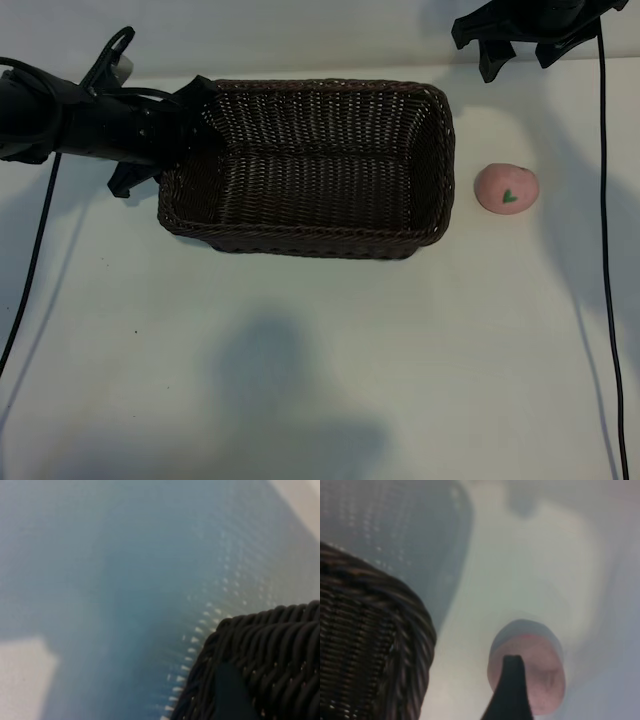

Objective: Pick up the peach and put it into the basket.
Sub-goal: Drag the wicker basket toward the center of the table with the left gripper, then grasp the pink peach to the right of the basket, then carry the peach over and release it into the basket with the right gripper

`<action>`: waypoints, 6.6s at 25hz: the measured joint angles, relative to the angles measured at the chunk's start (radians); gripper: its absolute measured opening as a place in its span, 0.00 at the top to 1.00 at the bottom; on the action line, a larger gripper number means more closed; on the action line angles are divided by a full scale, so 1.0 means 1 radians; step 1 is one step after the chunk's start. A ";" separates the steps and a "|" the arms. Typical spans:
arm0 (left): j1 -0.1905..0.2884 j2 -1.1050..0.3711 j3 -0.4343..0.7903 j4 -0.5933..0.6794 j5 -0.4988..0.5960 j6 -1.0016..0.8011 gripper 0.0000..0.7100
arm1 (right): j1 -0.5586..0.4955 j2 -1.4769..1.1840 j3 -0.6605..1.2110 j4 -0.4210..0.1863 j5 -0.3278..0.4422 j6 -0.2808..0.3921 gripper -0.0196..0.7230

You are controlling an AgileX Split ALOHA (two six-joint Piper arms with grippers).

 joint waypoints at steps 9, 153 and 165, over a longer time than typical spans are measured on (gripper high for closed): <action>0.000 0.009 0.000 -0.020 0.043 0.022 0.25 | 0.000 0.000 0.000 0.011 0.000 -0.001 0.17; -0.049 -0.273 -0.185 0.876 0.469 -0.441 0.18 | 0.309 0.002 0.268 0.149 -0.240 0.094 0.91; -0.049 -0.273 -0.185 0.876 0.469 -0.441 0.18 | 0.309 -0.001 0.268 0.144 -0.225 0.093 0.55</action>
